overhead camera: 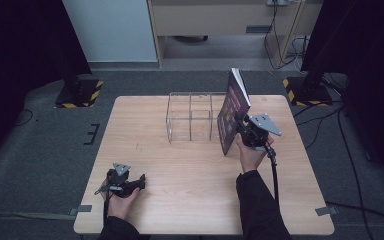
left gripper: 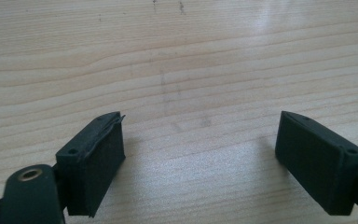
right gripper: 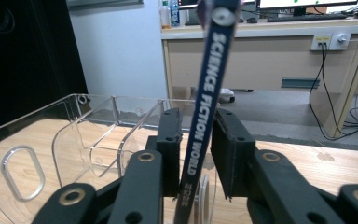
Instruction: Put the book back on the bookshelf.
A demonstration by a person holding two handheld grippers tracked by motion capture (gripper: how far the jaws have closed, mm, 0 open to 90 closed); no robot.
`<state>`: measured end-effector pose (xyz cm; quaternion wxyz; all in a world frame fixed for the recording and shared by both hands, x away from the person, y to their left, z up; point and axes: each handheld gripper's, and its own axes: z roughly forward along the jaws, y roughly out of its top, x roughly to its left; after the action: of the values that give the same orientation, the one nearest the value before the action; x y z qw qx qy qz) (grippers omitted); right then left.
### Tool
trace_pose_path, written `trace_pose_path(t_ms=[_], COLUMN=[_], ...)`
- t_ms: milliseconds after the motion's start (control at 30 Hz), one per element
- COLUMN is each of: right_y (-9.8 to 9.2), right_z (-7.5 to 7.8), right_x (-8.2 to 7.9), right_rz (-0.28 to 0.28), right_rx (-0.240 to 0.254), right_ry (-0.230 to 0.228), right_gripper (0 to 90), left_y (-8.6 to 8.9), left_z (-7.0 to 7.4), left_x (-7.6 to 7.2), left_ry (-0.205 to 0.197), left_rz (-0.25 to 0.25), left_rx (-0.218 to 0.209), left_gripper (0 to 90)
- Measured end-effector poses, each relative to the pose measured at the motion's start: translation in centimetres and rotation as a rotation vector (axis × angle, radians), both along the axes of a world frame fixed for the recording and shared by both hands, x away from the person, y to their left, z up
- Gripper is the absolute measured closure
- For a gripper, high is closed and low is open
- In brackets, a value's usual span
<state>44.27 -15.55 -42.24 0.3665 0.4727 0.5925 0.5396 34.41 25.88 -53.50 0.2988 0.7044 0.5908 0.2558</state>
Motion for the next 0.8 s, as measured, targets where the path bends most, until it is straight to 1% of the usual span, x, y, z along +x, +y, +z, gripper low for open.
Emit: trace_pose_path(t_ms=[67,167,233,267,433,500,567,600,733,800], right_y=[-0.05,-0.25,-0.4,-0.44,-0.23,-0.19,-0.27,-0.31,-0.04,0.17], right_z=[0.02,0.09,0.1,0.09,0.08,0.21,0.31,0.36,0.5,0.59], right_x=[0.03,0.08,0.09,0.09,0.01,-0.04,-0.08,-0.12,-0.29,-0.36], right_rz=[-0.003,-0.011,-0.027,-0.026,-0.028,-0.032,-0.037,-0.037,-0.046,-0.049], right_rx=[-0.007,-0.012,-0.02,-0.017,-0.035,-0.041,-0.029,-0.014,-0.008,0.01], right_ry=[0.003,0.011,0.011,0.012,0.005,0.01,0.013,0.016,0.014,0.011], right_gripper=[71.0,74.3,76.3,76.4,75.4,78.4,80.2,80.8,82.6,83.8], left_y=[0.0,0.0,0.0,0.0,0.0,0.0,-0.01,-0.01,-0.01,-0.01], left_z=[0.0,0.0,0.0,0.0,0.0,0.0,0.0,0.0,0.0,0.0], left_x=[0.0,0.0,0.0,0.0,0.0,0.0,0.0,0.0,0.0,0.0], left_ry=[0.0,0.0,0.0,0.0,0.0,0.0,-0.001,-0.001,-0.001,-0.001], left_rz=[0.0,0.0,0.0,0.0,0.0,0.0,0.001,0.001,0.001,0.001], left_rx=[0.0,0.0,0.0,0.0,0.0,0.0,-0.001,-0.001,-0.001,-0.001], left_gripper=[14.6,14.6,14.5,14.5,14.6,14.5,14.5,14.5,14.5,14.6])
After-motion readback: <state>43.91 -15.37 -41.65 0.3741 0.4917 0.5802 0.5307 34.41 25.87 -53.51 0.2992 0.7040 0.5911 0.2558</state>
